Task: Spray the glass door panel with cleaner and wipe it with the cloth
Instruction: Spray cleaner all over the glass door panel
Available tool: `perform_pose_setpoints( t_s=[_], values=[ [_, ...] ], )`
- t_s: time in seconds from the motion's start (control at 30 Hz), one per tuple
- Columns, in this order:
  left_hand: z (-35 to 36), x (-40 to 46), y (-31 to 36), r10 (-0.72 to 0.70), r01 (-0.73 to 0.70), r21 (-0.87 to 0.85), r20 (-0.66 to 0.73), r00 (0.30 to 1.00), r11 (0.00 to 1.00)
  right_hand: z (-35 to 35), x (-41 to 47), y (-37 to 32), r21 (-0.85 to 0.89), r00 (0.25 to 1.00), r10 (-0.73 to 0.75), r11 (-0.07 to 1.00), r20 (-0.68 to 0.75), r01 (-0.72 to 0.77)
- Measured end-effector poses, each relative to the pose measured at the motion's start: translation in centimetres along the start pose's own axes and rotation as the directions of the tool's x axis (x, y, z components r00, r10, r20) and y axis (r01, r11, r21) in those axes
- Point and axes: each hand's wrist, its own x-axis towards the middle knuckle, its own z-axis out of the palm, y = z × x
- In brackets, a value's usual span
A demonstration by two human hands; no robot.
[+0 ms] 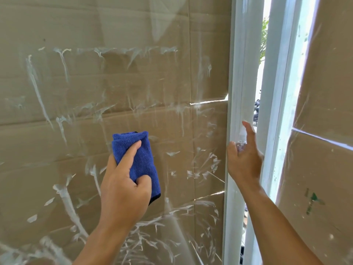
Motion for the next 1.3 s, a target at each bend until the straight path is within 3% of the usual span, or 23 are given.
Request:
perform_pose_setpoints(
  t_s=[0.33, 0.8, 0.93, 1.1, 1.3],
  values=[
    [2.2, -0.8, 0.4, 0.021, -0.022, 0.019, 0.047, 0.999, 1.0, -0.6, -2.5, 2.6, -0.046, 0.996, -0.038, 0.998, 0.077, 0.042],
    [3.3, -2.4, 0.1, -0.001, -0.001, 0.025, 0.071, 0.997, 1.0, -1.7, -4.7, 5.0, -0.121, 0.991, 0.039, 0.992, 0.124, -0.024],
    [3.4, -2.8, -0.3, -0.017, 0.015, 0.028, 0.084, 0.996, 1.0, -1.9, -5.5, 5.3, -0.047, 0.972, 0.075, 0.997, 0.221, -0.066],
    [3.4, -3.2, -0.5, -0.029, 0.027, 0.033, 0.082, 0.996, 0.999, -3.0, -6.2, 5.8, 0.066, 0.867, 0.153, 0.976, 0.474, -0.209],
    [3.5, -3.4, -0.6, -0.032, 0.029, 0.037, 0.085, 0.996, 0.999, -3.7, -7.1, 5.0, 0.272, 0.876, 0.172, 0.908, 0.451, -0.319]
  ],
)
